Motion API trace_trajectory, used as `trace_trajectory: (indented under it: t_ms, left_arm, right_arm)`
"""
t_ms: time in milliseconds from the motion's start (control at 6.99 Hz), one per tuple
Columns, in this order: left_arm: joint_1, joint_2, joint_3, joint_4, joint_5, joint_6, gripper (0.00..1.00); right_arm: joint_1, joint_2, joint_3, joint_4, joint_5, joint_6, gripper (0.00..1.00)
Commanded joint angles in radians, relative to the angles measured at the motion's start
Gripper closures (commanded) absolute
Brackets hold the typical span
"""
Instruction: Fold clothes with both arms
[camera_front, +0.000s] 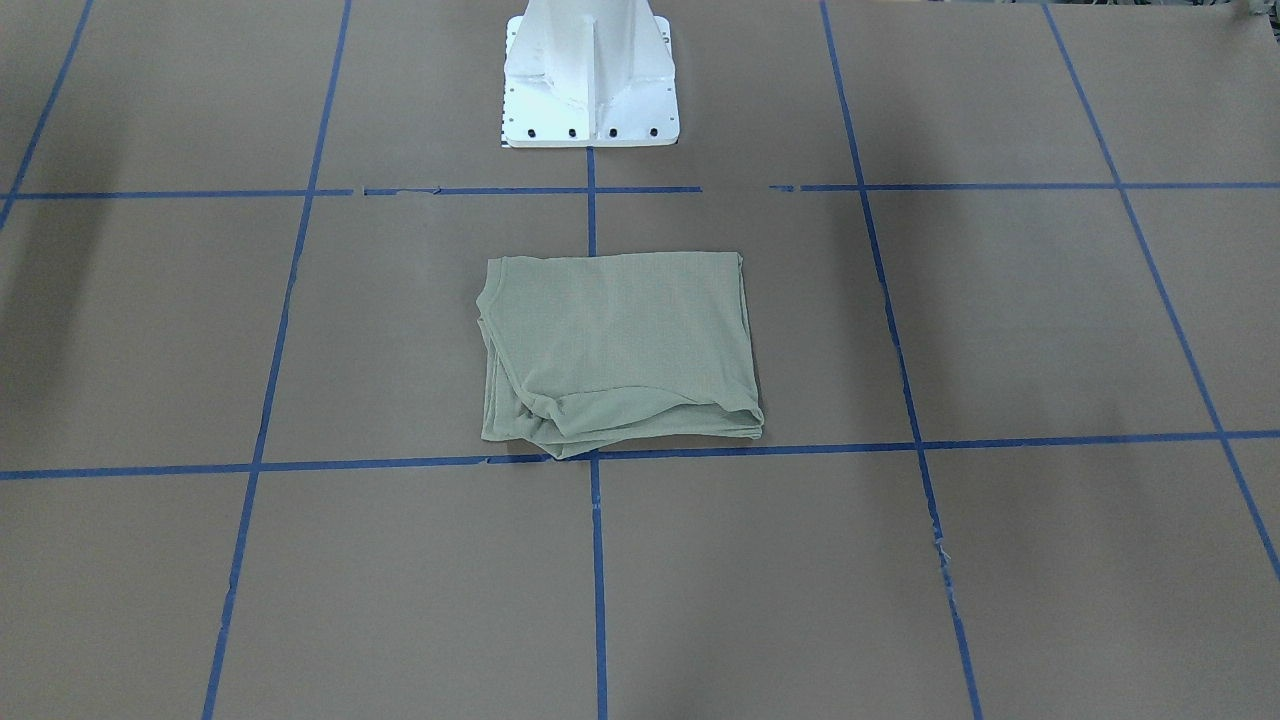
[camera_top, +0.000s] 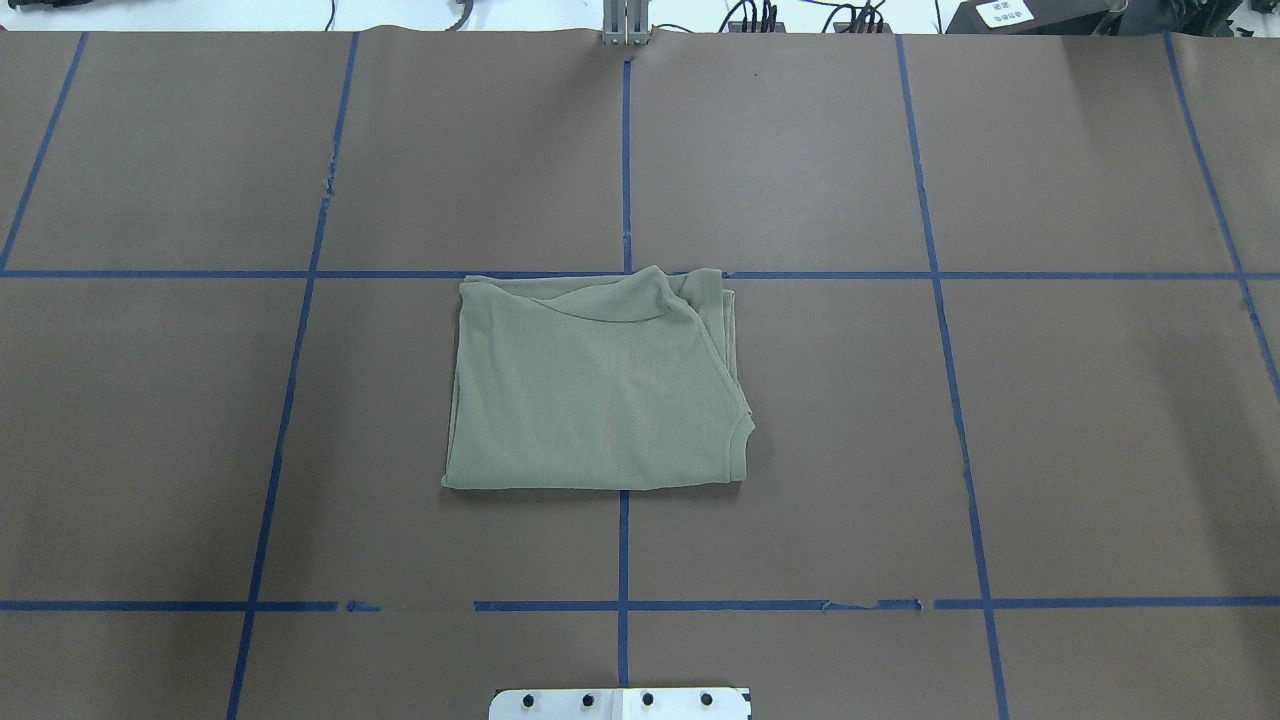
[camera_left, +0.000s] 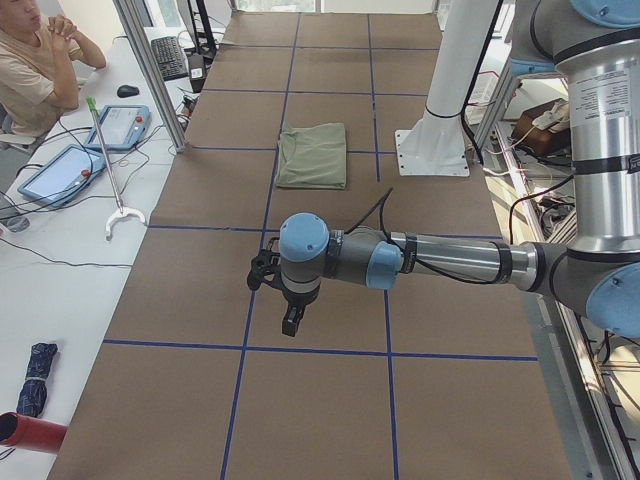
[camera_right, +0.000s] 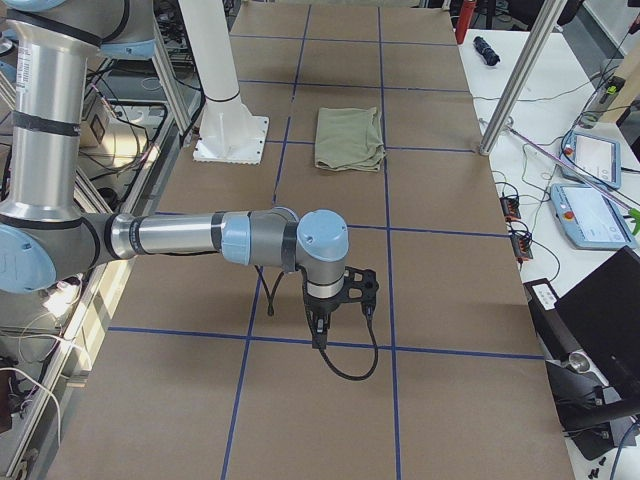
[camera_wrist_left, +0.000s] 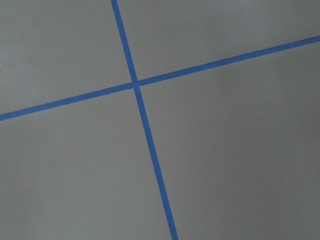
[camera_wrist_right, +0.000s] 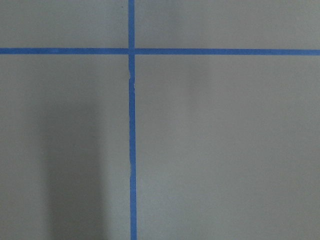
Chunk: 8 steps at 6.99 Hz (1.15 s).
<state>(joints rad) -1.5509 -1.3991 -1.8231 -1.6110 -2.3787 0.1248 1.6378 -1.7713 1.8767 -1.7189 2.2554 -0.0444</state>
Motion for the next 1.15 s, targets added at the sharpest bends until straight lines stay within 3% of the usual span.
trace_trajectory:
  t_ms: [0,1002]
  left_arm:
    - [-0.011,-0.003,-0.002,0.062,0.012,0.024,0.0]
    - [-0.017,0.008,-0.013,0.071,0.009,0.027,0.0]
  right_arm:
    - [0.001,-0.01,0.004,-0.005,-0.002,0.0,0.0]
    - [0.001,-0.011,0.001,-0.005,0.015,-0.009,0.0]
